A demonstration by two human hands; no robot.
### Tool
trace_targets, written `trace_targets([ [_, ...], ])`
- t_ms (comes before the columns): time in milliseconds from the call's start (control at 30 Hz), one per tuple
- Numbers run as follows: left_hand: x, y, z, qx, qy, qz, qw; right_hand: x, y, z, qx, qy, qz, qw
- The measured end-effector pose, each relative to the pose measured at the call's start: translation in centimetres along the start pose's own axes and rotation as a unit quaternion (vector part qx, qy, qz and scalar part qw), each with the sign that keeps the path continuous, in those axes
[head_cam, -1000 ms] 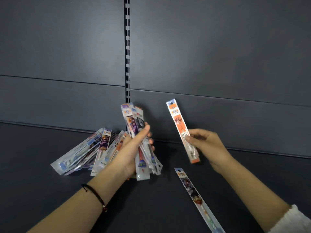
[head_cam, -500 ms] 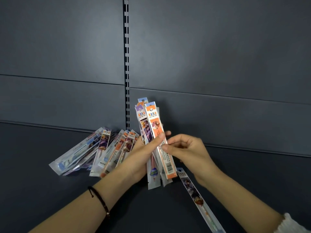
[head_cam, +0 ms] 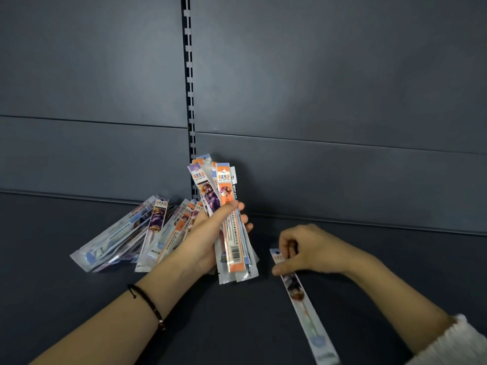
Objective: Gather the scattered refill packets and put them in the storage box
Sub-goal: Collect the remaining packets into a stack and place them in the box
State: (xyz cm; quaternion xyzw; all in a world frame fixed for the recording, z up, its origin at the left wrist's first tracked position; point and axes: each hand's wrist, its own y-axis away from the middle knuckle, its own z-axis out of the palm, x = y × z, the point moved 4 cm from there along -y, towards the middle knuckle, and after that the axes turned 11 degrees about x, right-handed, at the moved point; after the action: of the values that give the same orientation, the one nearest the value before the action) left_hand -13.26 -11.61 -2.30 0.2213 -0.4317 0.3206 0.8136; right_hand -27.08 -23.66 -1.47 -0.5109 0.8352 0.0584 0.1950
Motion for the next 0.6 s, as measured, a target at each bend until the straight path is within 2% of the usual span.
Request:
trace_targets([
  [133,-0.1,0.1,0.1,-0.018,-0.017,-0.001,1.0,-0.2,-0.4,-0.5,0.106,-0.001,0.007,0.994],
  [200,-0.2,0.0,0.0,-0.018,-0.018,-0.01,1.0,-0.6,-0.1,-1.3,0.136,0.025,0.04,0.99],
  [300,-0.2,0.0,-0.2,-0.018,-0.02,-0.012,1.0,-0.7,0.6,-1.6,0.064,0.127,0.104,0.984],
  [400,-0.2,0.1,0.0,-0.039,-0.018,-0.005,0.999,-0.3,0.7,-1.2,0.018,0.11,0.13,0.985],
  [533,-0.2,0.4,0.1,-0.061,-0.027,-0.017,0.998,0.3,0.1,-1.2,0.038,0.011,0.148,0.988],
  [600,-0.2,0.5,0.1,-0.055,-0.045,-0.013,0.997,0.4,0.0,-1.5,0.099,0.016,0.143,0.985],
])
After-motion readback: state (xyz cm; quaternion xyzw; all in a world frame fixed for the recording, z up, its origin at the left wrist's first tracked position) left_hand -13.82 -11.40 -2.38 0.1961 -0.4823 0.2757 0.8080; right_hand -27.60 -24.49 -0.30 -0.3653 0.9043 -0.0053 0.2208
